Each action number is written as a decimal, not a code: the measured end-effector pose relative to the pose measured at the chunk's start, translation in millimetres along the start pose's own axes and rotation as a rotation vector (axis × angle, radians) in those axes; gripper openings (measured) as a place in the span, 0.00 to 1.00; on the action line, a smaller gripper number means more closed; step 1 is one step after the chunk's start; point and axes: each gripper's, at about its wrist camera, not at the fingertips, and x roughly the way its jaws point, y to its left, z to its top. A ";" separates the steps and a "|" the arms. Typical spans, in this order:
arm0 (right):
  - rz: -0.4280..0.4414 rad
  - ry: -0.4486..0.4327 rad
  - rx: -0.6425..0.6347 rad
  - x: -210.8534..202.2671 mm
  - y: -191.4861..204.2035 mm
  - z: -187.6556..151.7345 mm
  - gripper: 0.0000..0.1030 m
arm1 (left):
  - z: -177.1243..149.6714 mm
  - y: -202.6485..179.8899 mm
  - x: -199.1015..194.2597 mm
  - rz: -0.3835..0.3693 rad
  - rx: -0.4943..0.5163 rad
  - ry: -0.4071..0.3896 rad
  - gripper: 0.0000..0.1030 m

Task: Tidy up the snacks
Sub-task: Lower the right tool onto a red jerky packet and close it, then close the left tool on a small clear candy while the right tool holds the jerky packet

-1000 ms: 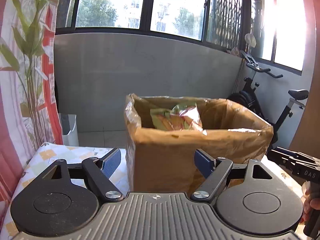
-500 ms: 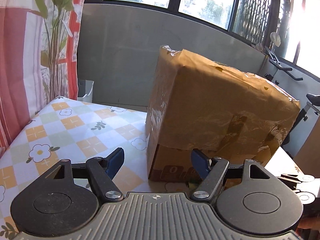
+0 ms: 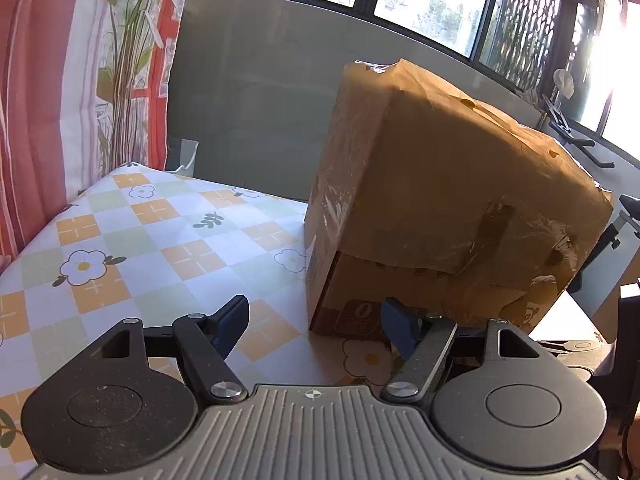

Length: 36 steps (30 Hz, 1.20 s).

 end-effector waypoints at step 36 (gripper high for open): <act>0.089 -0.120 0.002 -41.4 -44.4 -61.8 0.44 | -52.8 -67.3 41.6 -0.279 0.182 0.302 0.49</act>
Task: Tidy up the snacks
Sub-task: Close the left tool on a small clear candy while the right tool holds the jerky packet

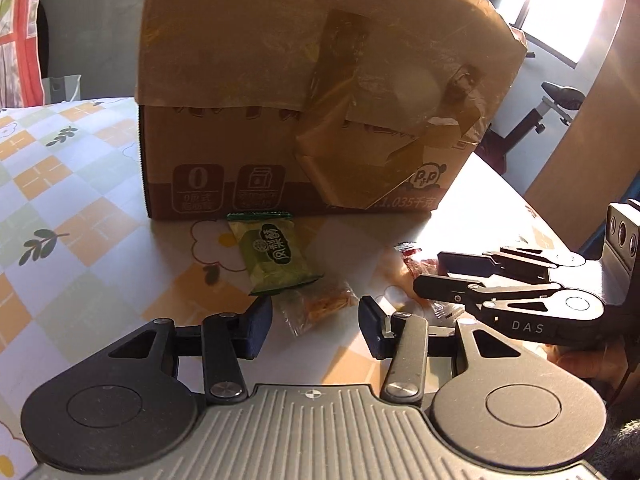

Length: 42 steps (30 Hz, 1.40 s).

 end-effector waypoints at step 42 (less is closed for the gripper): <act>0.018 -0.013 0.029 -8.0 -6.1 -3.1 0.44 | -2.0 -20.2 24.0 0.021 0.113 0.084 0.58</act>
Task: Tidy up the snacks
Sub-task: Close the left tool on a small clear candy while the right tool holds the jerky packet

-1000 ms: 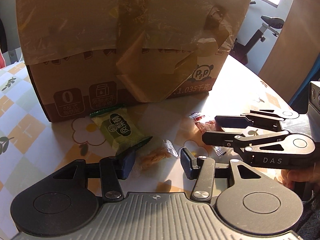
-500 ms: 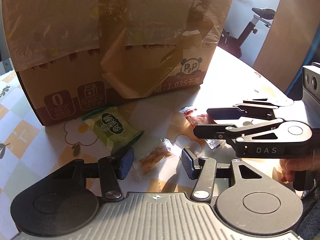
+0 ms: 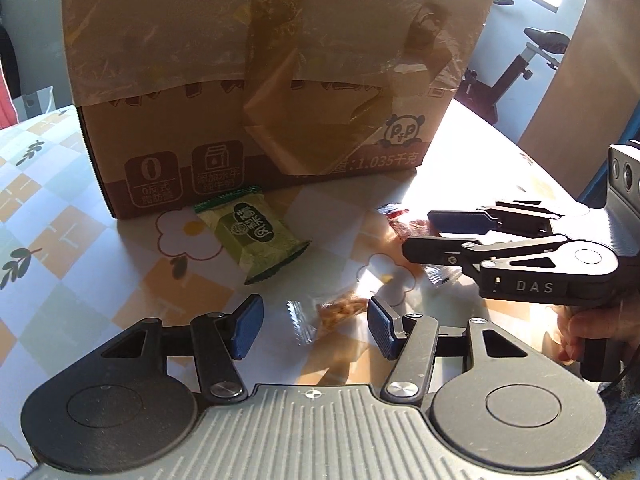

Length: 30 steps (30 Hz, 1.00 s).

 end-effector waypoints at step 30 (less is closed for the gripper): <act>0.007 -0.007 0.030 0.1 -0.4 1.4 0.44 | -6.5 -13.9 -1.1 0.073 0.027 -0.063 0.18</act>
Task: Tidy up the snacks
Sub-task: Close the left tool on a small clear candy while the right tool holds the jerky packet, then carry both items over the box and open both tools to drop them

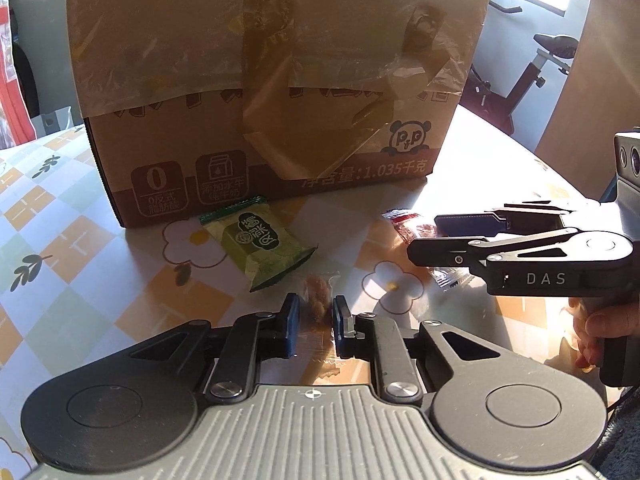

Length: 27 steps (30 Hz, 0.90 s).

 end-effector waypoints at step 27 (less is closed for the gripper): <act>-0.044 -0.259 -0.123 -64.8 24.9 35.6 0.43 | 43.4 7.9 -92.1 0.061 0.015 -0.336 0.18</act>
